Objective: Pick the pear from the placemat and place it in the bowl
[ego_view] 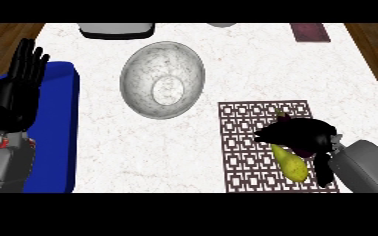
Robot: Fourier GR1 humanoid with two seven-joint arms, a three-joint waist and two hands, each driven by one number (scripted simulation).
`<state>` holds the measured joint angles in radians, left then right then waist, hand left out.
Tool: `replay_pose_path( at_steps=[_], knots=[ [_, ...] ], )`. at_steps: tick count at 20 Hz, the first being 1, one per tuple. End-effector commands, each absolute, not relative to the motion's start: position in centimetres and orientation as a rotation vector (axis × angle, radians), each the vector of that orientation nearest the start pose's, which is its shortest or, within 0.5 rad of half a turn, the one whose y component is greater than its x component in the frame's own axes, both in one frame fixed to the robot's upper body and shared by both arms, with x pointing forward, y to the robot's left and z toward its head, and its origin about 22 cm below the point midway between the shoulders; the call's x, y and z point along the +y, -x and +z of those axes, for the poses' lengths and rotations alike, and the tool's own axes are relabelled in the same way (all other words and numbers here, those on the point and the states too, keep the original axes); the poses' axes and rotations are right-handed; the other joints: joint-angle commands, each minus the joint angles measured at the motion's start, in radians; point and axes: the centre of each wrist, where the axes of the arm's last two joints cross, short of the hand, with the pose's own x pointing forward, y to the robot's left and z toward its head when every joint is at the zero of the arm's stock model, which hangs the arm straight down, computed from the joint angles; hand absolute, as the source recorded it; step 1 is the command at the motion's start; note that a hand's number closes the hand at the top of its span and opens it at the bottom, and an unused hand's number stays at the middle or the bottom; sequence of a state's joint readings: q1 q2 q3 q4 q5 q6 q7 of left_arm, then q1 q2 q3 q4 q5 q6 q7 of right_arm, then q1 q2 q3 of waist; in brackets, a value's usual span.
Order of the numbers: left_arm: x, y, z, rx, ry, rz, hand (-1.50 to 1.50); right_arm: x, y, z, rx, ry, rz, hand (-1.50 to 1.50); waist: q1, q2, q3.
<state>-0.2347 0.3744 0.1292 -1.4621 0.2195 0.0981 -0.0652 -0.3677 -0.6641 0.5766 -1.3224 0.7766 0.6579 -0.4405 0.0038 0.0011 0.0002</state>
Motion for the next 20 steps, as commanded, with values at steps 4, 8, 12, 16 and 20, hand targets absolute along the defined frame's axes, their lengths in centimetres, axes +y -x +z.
replay_pose_path(
  at_steps=[4,8,12,16,20],
  knots=[
    [32.8,-30.4,10.3,-1.793,-0.246,0.021,0.0,-25.9,-29.5,0.1,-0.889,-0.073,2.02,-1.5,0.001,0.0,0.0],
    [31.6,-30.4,6.9,-1.785,-0.253,0.015,0.0,-25.9,-28.9,-1.9,-0.863,-0.028,2.027,-1.5,-0.003,0.0,0.0],
    [33.3,-29.3,7.6,-1.787,-0.246,0.032,0.0,-27.5,-30.0,-0.8,-0.839,-0.018,2.001,-1.5,0.0,-0.001,0.0],
    [33.2,-29.7,7.6,-1.79,-0.244,0.014,0.0,-28.8,-30.0,-1.4,-0.971,-0.038,2.015,1.5,0.001,0.0,0.0],
    [33.5,-29.0,6.4,-1.78,-0.244,0.043,0.0,-26.6,-31.6,-1.0,-1.056,-0.044,1.99,1.5,0.002,0.0,0.0]
  ],
)
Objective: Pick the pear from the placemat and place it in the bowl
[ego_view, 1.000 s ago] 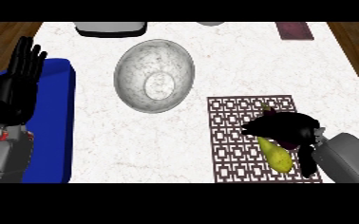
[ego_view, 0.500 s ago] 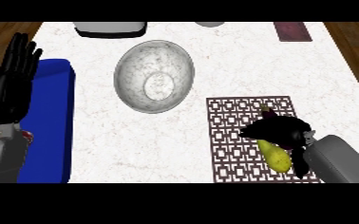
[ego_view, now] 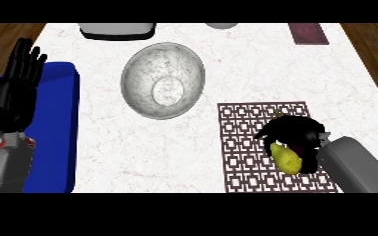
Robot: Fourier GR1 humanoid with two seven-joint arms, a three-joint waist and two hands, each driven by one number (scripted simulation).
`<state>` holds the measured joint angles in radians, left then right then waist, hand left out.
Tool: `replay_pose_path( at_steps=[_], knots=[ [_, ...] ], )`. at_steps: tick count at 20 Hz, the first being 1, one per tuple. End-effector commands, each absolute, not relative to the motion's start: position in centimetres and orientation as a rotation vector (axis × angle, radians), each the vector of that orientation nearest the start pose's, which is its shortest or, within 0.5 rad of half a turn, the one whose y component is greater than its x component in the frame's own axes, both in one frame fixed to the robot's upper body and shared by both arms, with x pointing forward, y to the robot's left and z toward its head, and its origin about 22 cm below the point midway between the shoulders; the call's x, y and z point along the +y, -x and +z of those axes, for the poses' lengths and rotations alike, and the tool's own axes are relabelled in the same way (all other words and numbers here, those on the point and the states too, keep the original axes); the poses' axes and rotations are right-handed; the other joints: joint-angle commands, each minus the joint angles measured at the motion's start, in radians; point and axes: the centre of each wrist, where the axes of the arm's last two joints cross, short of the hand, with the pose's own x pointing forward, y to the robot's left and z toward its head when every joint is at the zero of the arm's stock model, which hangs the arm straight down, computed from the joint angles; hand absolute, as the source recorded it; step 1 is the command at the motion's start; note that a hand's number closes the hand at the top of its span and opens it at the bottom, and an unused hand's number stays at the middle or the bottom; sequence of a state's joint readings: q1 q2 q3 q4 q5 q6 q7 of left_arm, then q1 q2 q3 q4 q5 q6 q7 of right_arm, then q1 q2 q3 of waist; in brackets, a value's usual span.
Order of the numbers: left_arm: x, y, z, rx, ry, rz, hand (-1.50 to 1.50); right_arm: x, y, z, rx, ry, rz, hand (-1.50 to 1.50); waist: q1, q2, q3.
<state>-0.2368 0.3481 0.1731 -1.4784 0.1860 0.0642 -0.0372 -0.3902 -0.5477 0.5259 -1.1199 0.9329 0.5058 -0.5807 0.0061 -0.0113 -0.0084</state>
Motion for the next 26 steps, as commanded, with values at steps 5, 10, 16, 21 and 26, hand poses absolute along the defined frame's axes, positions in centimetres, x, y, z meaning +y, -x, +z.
replay_pose_path(
  at_steps=[5,10,16,21,26],
  knots=[
    [33.6,-30.5,9.5,-1.786,-0.244,0.042,0.0,-25.4,-31.3,-0.3,-1.1,-0.033,2.019,1.5,-0.006,0.011,0.008],
    [33.5,-28.8,8.3,-1.774,-0.276,0.045,0.0,-30.2,-29.4,-1.5,-1.009,0.316,1.729,1.5,-0.042,-0.007,0.008],
    [37.3,-27.1,7.1,-1.708,-0.399,0.135,0.0,-39.0,-27.0,-0.3,-0.809,0.836,1.166,1.5,-0.174,-0.038,0.001],
    [37.2,-26.9,7.3,-1.722,-0.382,0.117,0.0,-38.1,-25.7,3.0,-0.865,1.132,0.936,1.5,-0.155,-0.032,-0.001],
    [35.9,-27.3,7.8,-1.725,-0.346,0.108,0.0,-32.7,-23.3,6.3,-1.059,1.152,0.822,1.5,-0.129,-0.024,0.001]
  ],
)
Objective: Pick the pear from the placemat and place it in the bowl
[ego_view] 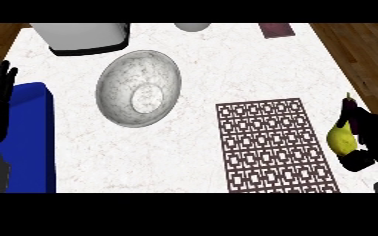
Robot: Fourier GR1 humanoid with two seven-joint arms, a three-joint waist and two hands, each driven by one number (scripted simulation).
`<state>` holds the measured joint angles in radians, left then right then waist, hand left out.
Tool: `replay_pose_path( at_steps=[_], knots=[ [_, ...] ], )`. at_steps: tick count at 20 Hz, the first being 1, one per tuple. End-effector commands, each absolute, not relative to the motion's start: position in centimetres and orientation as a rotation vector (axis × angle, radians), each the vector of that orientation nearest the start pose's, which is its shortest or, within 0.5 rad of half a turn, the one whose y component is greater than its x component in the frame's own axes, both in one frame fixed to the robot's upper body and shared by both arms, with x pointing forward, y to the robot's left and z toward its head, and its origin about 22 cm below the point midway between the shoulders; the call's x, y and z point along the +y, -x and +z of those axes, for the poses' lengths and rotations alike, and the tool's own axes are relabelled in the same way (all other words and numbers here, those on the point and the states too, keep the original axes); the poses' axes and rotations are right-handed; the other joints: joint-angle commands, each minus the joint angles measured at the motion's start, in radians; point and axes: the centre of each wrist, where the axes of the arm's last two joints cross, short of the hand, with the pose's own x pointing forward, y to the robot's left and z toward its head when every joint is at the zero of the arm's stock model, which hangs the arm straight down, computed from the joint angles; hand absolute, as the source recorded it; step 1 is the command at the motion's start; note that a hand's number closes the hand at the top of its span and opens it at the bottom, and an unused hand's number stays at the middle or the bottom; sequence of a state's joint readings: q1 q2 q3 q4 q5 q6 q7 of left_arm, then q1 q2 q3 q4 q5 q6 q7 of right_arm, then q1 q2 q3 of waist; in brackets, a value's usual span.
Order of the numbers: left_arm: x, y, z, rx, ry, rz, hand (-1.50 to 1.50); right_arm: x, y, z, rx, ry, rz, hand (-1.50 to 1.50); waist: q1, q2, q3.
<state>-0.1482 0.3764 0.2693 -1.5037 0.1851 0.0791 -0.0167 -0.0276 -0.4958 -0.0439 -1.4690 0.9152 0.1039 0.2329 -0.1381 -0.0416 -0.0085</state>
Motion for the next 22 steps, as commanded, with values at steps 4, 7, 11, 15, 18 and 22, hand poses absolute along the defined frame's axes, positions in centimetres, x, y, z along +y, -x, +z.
replay_pose_path(
  at_steps=[4,7,11,15,18,22],
  knots=[
    [36.1,-26.7,6.8,-1.728,-0.353,0.107,0.0,-29.2,-21.2,12.1,-1.244,1.195,0.795,1.5,0.026,0.003,-0.001],
    [35.4,-27.3,7.8,-1.731,-0.315,0.078,0.0,-26.2,-18.5,15.8,-1.358,1.182,0.754,1.5,0.052,0.011,0.002],
    [34.8,-27.4,8.3,-1.765,-0.276,0.049,0.0,-23.1,-14.8,19.6,-1.462,1.107,0.618,1.5,0.103,0.025,0.004],
    [34.7,-28.4,8.5,-1.775,-0.25,0.025,0.0,-19.9,-13.9,22.0,-1.537,1.0,0.575,1.5,0.129,0.033,0.003],
    [32.7,-29.6,9.6,-1.794,-0.239,0.007,0.0,-16.2,-15.9,23.1,-1.522,0.965,0.574,1.5,0.143,0.036,0.004],
    [33.5,-28.2,8.0,-1.776,-0.231,0.021,0.0,-11.7,-18.6,25.3,-1.475,0.957,0.581,1.5,0.154,0.036,0.005]
  ],
)
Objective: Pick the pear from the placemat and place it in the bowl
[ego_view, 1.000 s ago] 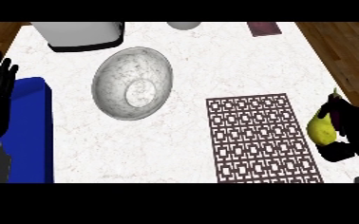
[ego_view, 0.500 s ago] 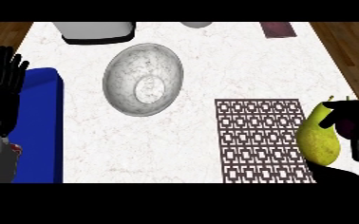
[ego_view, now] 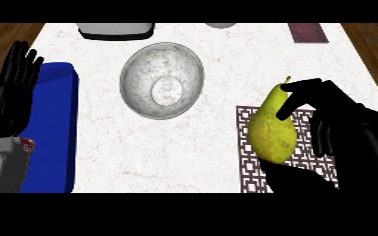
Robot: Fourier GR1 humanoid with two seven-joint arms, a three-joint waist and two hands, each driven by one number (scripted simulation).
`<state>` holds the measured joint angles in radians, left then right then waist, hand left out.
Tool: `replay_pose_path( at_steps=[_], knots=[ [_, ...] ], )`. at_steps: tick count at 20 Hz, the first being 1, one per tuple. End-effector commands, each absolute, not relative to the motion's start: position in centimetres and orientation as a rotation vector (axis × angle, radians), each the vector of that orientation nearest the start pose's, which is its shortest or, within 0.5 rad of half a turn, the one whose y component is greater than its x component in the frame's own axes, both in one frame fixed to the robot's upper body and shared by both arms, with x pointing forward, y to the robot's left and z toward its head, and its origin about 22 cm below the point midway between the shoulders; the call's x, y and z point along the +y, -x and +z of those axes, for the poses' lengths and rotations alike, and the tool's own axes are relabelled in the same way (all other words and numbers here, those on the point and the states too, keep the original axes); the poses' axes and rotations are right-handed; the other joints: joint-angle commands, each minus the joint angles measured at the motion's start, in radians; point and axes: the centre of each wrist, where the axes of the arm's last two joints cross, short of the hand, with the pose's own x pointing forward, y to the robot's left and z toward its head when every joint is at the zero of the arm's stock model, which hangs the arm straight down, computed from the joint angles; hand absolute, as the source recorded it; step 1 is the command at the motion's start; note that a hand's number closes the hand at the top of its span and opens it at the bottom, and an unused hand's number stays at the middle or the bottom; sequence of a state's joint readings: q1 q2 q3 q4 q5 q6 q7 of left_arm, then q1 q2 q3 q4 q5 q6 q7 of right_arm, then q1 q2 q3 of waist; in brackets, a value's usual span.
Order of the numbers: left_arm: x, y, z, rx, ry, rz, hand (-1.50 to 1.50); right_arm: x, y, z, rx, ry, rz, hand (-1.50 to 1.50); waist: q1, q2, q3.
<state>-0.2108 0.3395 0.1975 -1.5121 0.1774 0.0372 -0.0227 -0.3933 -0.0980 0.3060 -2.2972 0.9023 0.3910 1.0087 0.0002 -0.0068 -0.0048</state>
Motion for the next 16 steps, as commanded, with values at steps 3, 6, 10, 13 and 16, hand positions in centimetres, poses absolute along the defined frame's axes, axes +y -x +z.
replay_pose_path(
  at_steps=[3,6,10,13,16],
  knots=[
    [32.9,-29.8,8.8,-1.793,-0.224,0.023,0.0,-8.6,-20.5,25.6,-1.458,0.941,0.615,1.5,0.016,0.004,0.001],
    [31.8,-30.0,8.9,-1.81,-0.241,0.017,0.0,-6.6,-23.6,25.4,-1.428,0.909,0.66,1.5,0.024,0.007,0.003],
    [31.5,-30.0,7.4,-1.786,-0.203,0.004,0.0,-4.9,-27.0,25.5,-1.377,0.851,0.685,1.5,0.026,0.009,0.003],
    [31.3,-30.1,8.4,-1.783,-0.204,0.005,0.0,-3.6,-29.2,22.8,-1.349,0.827,0.684,1.5,0.03,0.01,0.004],
    [33.4,-30.2,7.9,-1.79,-0.228,0.009,0.0,-2.2,-30.4,21.1,-1.322,0.828,0.719,1.5,0.026,0.011,0.003]
  ],
)
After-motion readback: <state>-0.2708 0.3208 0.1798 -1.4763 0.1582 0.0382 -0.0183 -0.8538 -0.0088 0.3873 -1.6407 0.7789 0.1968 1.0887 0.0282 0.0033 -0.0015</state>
